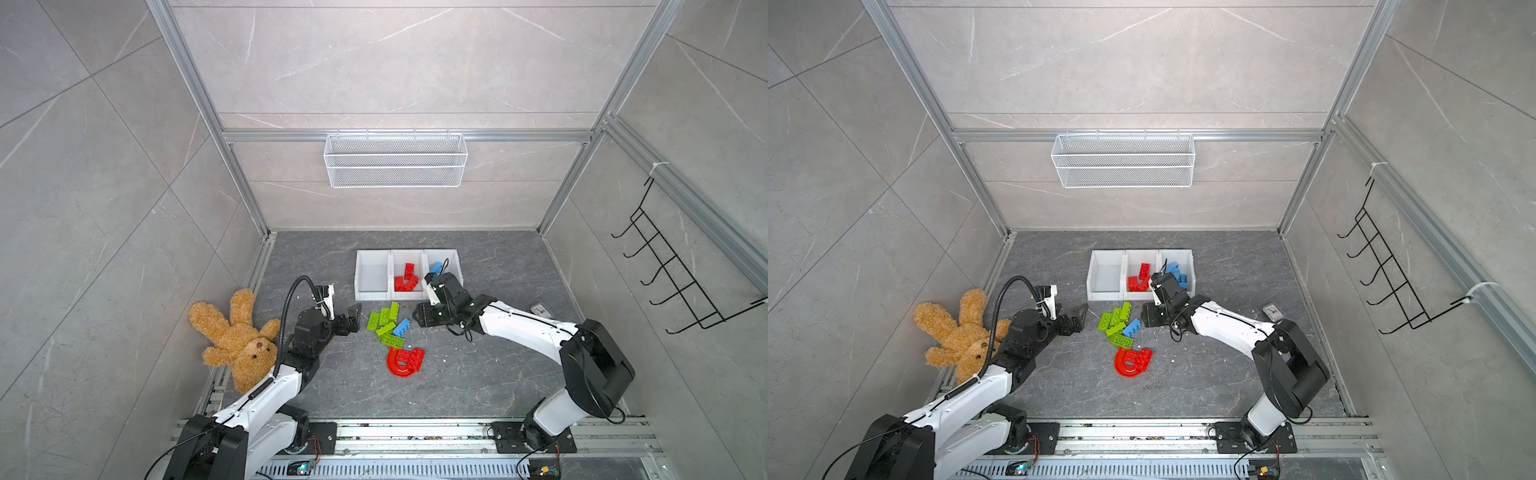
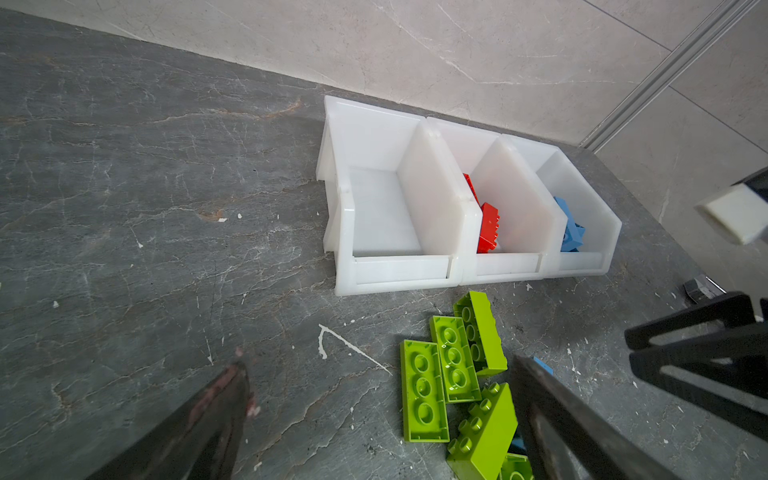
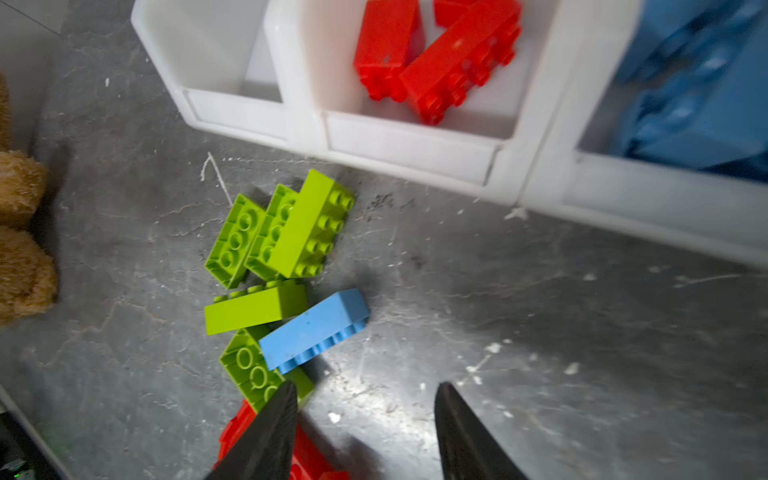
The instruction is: Sort the legos into containers by color
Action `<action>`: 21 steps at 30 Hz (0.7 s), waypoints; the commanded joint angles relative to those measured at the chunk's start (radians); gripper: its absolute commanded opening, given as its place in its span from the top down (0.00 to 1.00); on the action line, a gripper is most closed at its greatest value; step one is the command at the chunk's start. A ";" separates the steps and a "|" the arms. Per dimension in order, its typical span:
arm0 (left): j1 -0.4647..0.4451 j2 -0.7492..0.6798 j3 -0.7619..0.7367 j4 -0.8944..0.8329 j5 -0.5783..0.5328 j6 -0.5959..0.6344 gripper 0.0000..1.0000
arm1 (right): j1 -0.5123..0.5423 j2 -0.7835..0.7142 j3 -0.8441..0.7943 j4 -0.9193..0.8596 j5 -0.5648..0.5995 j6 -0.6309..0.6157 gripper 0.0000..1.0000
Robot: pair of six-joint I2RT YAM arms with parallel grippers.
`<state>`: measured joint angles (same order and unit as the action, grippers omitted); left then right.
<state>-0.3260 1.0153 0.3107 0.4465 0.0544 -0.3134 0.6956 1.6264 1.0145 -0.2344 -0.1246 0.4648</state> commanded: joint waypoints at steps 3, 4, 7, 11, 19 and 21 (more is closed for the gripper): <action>-0.002 -0.017 0.012 0.020 0.000 0.016 0.01 | 0.037 0.084 -0.005 0.040 -0.040 0.069 0.42; -0.002 -0.016 0.011 0.021 0.001 0.016 0.01 | 0.041 0.097 0.004 0.043 -0.047 0.069 0.42; -0.002 -0.011 0.013 0.022 0.003 0.015 0.01 | 0.048 0.119 0.022 0.070 -0.074 0.073 0.41; -0.003 -0.014 0.014 0.020 0.008 0.015 0.01 | 0.050 0.154 0.042 0.076 -0.081 0.076 0.39; -0.002 -0.031 0.009 0.015 0.000 0.016 0.01 | 0.054 0.215 0.061 0.104 -0.106 0.094 0.36; -0.003 -0.032 0.008 0.015 0.001 0.014 0.01 | 0.054 0.226 0.072 0.101 -0.103 0.091 0.36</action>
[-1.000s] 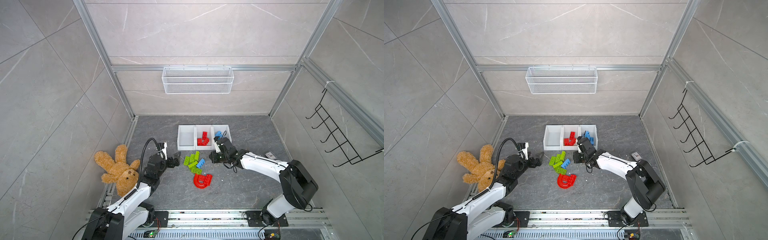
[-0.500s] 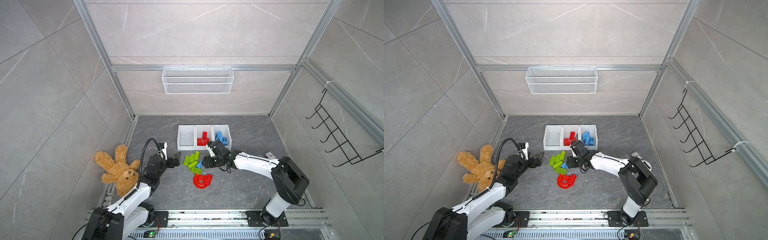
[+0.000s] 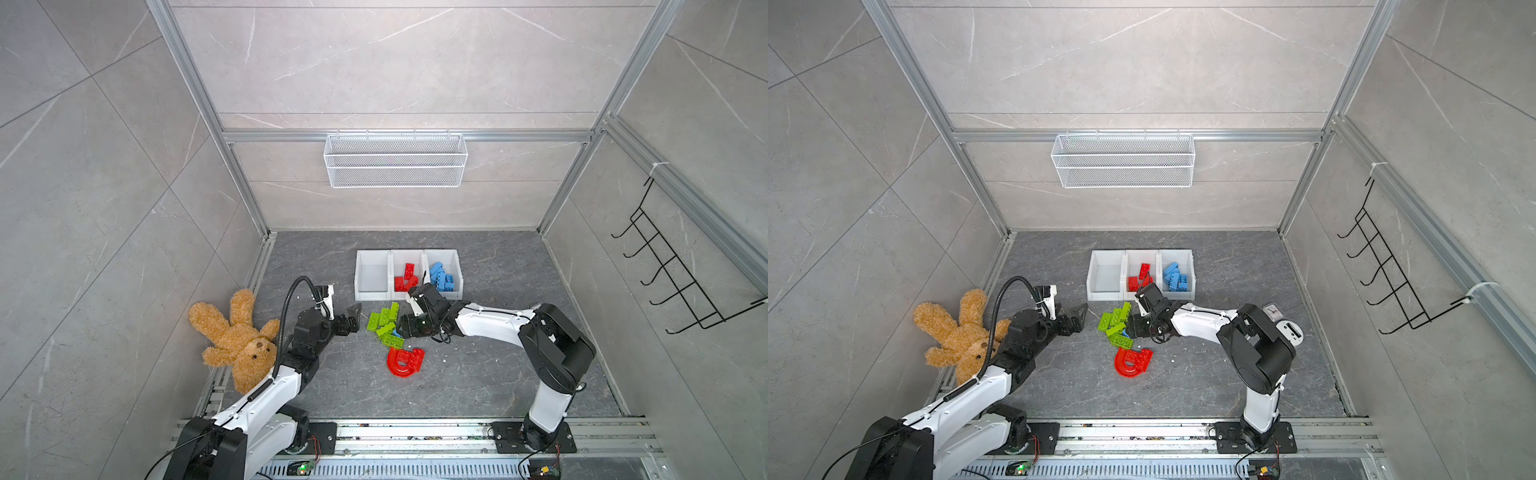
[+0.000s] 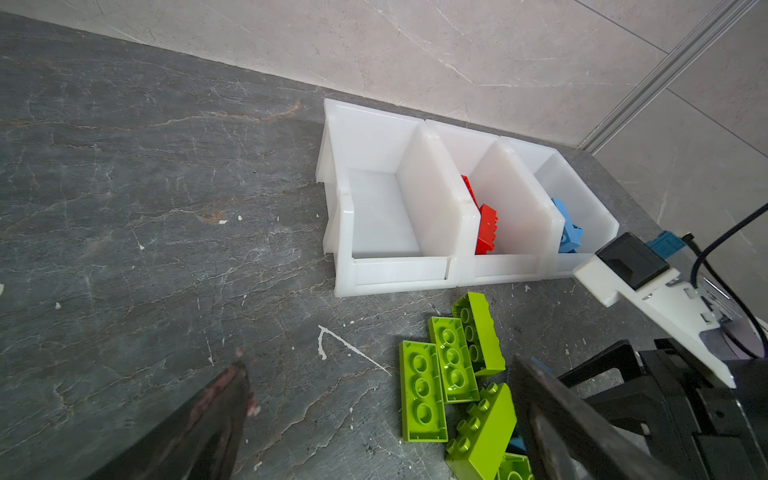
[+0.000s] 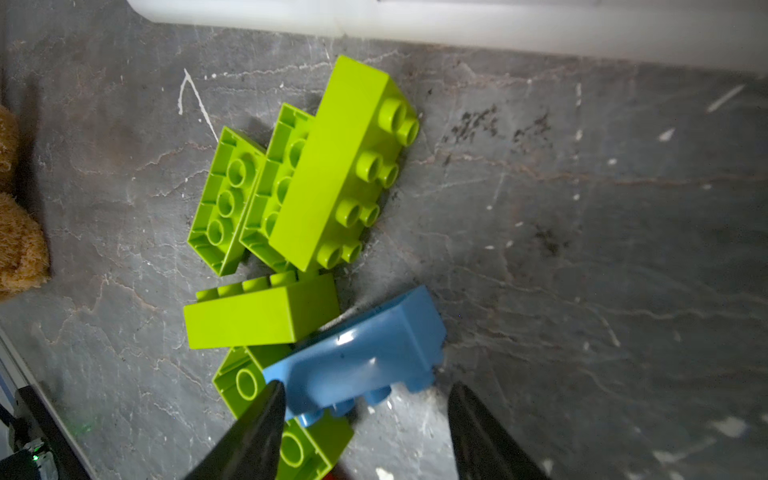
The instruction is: Sort the legos into containers by color
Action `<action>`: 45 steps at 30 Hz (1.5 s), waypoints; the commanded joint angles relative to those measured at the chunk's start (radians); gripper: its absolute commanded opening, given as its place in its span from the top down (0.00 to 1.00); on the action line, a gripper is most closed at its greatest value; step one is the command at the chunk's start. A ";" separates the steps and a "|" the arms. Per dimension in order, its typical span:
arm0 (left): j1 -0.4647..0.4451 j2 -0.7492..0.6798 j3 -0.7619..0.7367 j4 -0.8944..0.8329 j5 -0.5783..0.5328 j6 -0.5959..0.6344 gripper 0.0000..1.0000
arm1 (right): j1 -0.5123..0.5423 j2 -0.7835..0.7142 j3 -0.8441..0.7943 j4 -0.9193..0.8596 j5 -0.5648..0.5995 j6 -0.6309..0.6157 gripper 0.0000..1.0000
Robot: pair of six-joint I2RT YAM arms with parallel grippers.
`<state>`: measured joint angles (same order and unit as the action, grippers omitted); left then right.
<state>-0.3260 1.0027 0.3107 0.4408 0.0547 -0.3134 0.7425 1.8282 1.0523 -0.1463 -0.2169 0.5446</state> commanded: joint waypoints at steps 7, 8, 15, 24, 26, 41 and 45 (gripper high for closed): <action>-0.003 -0.019 0.009 0.020 -0.007 0.012 0.01 | 0.009 0.068 0.088 -0.042 0.012 -0.007 0.37; -0.003 -0.019 0.008 0.019 -0.008 0.014 0.01 | 0.009 0.076 0.097 -0.059 0.021 -0.011 0.38; -0.002 -0.010 0.011 0.021 -0.007 0.016 0.01 | 0.011 0.085 0.114 -0.130 0.083 -0.045 0.44; -0.003 -0.003 0.012 0.024 -0.003 0.016 0.01 | -0.023 -0.013 0.047 -0.188 0.150 -0.085 0.47; -0.002 -0.006 0.010 0.023 -0.005 0.017 0.01 | -0.040 -0.042 0.036 -0.202 0.158 -0.094 0.48; -0.003 -0.001 0.012 0.023 -0.005 0.016 0.01 | -0.006 -0.037 0.064 -0.181 0.120 -0.077 0.41; -0.002 -0.010 0.011 0.021 -0.004 0.018 0.01 | -0.006 -0.003 0.084 -0.226 0.170 -0.087 0.41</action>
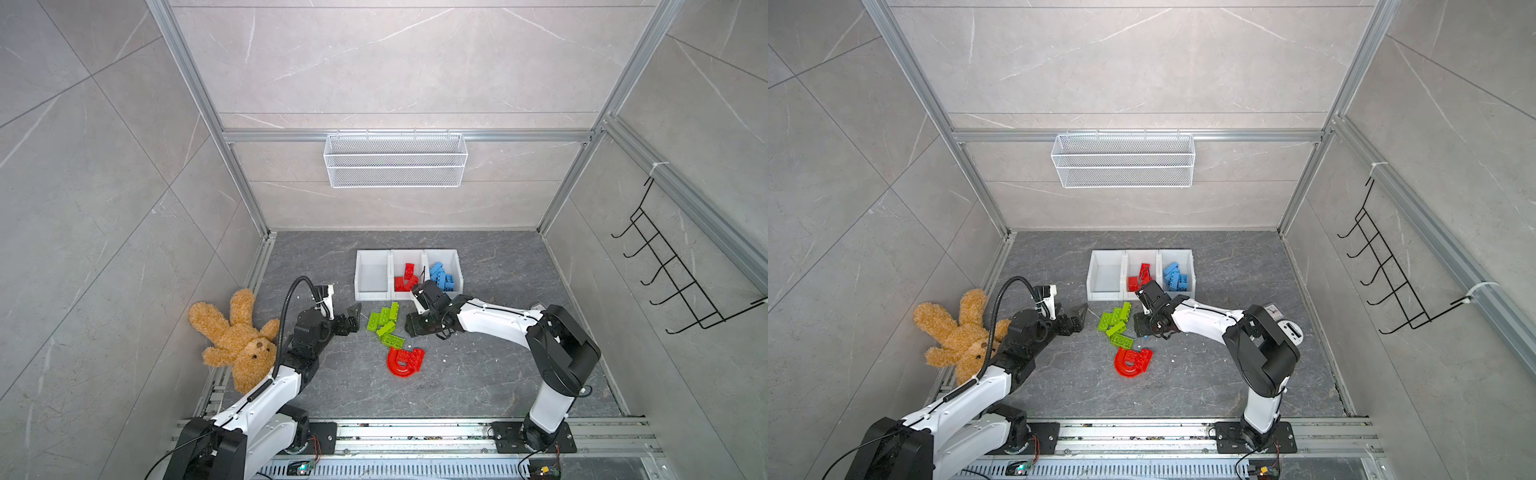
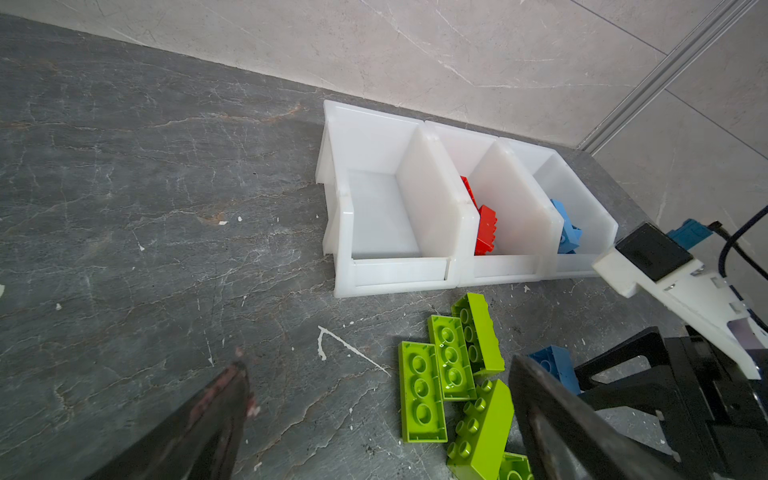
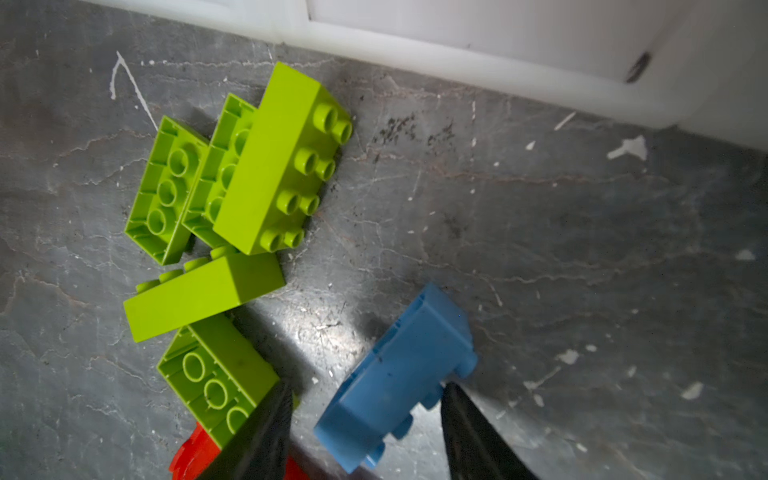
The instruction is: Sort the legos into containers by color
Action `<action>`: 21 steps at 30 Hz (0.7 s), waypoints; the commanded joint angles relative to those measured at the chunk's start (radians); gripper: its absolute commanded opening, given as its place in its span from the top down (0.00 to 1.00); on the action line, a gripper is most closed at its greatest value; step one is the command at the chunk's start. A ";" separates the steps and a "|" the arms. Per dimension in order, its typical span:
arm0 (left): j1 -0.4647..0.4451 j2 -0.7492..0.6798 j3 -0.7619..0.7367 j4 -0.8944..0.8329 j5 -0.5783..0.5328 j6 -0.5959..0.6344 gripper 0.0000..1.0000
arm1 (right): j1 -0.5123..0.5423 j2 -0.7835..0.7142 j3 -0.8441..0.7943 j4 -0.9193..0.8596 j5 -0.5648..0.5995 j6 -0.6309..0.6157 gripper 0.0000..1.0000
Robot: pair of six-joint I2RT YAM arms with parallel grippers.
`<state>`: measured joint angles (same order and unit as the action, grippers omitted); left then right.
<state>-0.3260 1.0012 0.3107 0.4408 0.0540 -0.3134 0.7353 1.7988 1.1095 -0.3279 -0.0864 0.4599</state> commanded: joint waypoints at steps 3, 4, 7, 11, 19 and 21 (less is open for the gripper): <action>-0.003 -0.012 0.009 0.021 -0.006 0.020 0.01 | 0.001 0.048 0.049 -0.071 0.063 -0.014 0.43; -0.002 -0.012 0.009 0.021 -0.007 0.020 0.01 | 0.001 0.058 0.058 -0.080 0.069 -0.016 0.44; -0.002 -0.008 0.009 0.021 -0.007 0.020 0.01 | 0.001 0.084 0.077 -0.083 0.073 -0.025 0.45; -0.002 -0.005 0.010 0.021 -0.005 0.020 0.01 | 0.003 0.097 0.087 -0.047 0.034 -0.031 0.44; -0.002 -0.008 0.009 0.023 -0.006 0.020 0.01 | 0.007 0.129 0.121 -0.083 0.073 -0.040 0.46; -0.002 -0.006 0.008 0.025 -0.006 0.018 0.01 | 0.007 0.123 0.120 -0.101 0.100 -0.045 0.51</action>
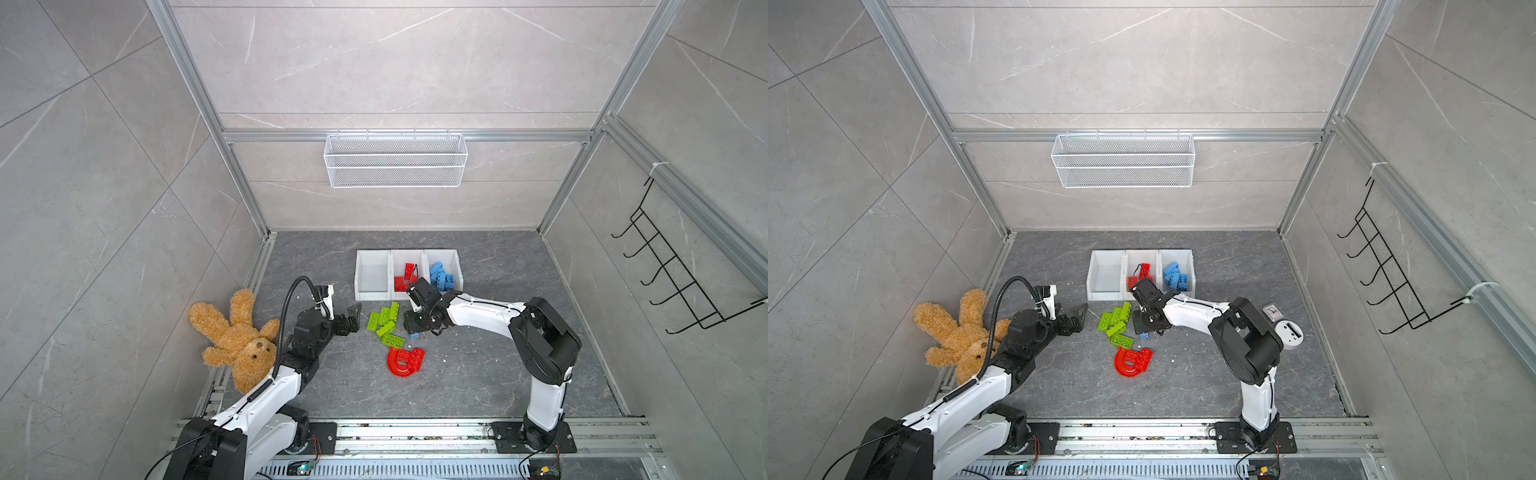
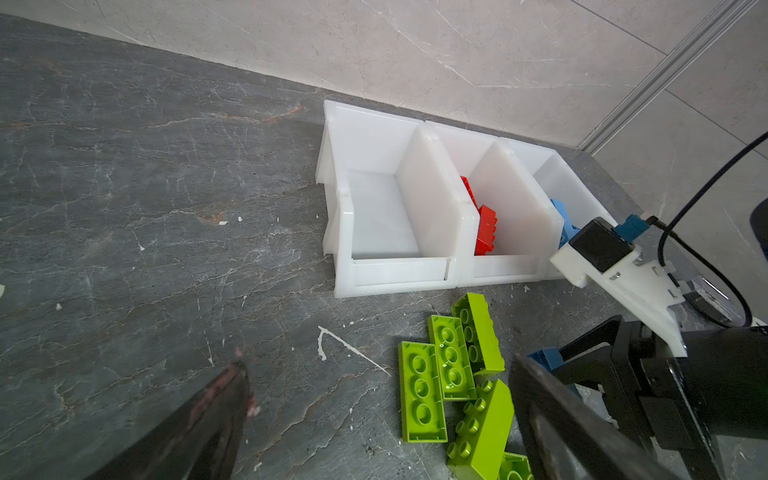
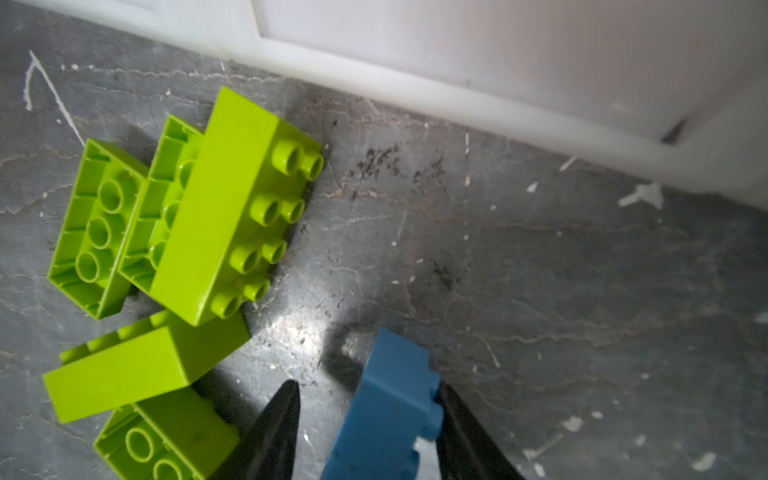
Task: Sort the legos into containers by color
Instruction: 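Lift the light-blue brick and carry it over the blue compartment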
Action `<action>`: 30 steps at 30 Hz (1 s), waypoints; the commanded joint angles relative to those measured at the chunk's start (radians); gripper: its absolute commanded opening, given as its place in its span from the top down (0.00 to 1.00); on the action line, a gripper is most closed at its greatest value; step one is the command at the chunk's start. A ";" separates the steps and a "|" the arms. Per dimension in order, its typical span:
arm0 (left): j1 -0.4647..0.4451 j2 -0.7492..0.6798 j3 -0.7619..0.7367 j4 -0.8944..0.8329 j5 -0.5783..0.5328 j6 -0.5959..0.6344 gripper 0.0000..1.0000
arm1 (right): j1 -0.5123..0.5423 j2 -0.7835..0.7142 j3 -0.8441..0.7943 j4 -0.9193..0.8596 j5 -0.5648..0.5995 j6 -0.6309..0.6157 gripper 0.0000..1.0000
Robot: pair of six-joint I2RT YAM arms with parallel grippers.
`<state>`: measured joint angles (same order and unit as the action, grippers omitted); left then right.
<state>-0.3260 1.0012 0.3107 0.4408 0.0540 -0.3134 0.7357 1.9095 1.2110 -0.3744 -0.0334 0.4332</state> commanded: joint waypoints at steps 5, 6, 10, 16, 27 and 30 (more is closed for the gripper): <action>-0.003 0.005 0.010 0.031 -0.002 0.016 0.01 | 0.007 -0.015 -0.003 -0.067 0.081 -0.025 0.62; -0.002 0.004 0.011 0.029 0.000 0.017 0.01 | 0.007 -0.019 -0.005 -0.067 0.080 -0.025 0.64; -0.003 -0.005 0.008 0.027 -0.002 0.017 0.01 | 0.007 -0.040 -0.011 -0.058 0.067 -0.025 0.69; -0.002 -0.002 0.009 0.030 0.000 0.015 0.01 | -0.008 -0.108 -0.031 -0.040 0.067 -0.030 0.77; -0.003 -0.009 0.008 0.027 0.000 0.016 0.01 | -0.236 -0.245 -0.021 -0.051 -0.002 -0.151 0.82; -0.002 -0.005 0.009 0.027 0.001 0.015 0.01 | -0.289 -0.222 0.028 -0.061 -0.024 -0.182 0.83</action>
<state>-0.3260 1.0039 0.3107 0.4412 0.0544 -0.3134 0.4744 1.6859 1.1908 -0.4126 -0.0204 0.3099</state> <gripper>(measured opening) 0.993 0.264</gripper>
